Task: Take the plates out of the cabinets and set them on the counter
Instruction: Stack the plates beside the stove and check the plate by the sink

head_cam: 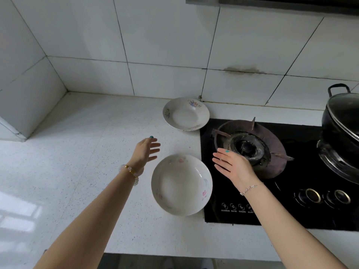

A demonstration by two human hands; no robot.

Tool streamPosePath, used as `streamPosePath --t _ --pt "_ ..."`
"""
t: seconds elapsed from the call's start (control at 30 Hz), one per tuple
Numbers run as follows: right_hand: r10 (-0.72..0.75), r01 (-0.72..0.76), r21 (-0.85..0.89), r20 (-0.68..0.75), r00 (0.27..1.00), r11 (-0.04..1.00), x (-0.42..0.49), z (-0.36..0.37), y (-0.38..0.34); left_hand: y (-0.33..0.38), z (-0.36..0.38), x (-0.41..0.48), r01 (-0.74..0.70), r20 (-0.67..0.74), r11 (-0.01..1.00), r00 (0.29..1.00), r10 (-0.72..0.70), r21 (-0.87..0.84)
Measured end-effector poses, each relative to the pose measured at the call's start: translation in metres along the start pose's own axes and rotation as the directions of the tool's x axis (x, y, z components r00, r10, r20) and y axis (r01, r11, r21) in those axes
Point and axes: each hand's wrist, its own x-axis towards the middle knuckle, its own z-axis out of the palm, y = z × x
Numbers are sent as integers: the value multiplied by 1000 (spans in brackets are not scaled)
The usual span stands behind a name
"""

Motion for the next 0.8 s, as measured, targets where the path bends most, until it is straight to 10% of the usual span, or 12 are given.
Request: streamPosePath --t 0.37,0.8 --pt "60 -41 186 -95 994 982 18 3 -8 35 53 97 174 157 985 973 -170 -9" --pt "75 -45 239 -117 990 970 20 -3 -7 25 61 126 224 34 964 975 -221 -143"
